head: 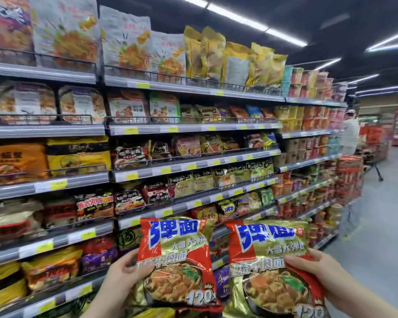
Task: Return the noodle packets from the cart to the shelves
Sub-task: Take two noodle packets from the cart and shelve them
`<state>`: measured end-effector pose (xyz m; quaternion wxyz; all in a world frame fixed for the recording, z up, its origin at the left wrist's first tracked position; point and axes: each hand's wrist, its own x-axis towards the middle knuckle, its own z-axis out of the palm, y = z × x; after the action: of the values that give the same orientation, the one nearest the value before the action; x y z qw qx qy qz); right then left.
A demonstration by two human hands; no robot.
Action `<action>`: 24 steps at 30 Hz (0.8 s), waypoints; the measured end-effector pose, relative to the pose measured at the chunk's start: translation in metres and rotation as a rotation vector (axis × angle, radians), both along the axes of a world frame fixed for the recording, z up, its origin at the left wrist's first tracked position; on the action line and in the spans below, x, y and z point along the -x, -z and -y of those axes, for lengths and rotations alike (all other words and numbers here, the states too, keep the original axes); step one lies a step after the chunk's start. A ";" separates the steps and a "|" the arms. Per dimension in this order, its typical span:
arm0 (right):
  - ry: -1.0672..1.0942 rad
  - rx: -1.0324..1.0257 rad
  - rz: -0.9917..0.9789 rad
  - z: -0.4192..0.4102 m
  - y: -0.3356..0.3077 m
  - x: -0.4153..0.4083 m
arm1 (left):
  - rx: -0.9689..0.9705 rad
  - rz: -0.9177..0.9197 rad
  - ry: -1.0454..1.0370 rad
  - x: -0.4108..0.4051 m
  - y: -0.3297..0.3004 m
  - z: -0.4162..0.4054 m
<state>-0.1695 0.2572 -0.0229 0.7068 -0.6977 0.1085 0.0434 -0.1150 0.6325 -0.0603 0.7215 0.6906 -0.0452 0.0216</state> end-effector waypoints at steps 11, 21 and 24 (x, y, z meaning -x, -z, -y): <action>-0.029 0.005 0.024 0.065 0.005 -0.118 | -0.037 0.007 -0.035 -0.087 0.009 0.066; -0.141 -0.020 -0.036 0.073 0.021 -0.216 | -0.062 -0.038 -0.153 -0.140 0.018 0.067; -0.162 -0.024 -0.054 0.068 0.024 -0.247 | -0.056 -0.059 -0.161 -0.163 0.023 0.061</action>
<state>0.0777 0.1888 -0.0473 0.7061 -0.6942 0.0700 0.1207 0.0483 0.5715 -0.0834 0.6987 0.7124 0.0311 0.0578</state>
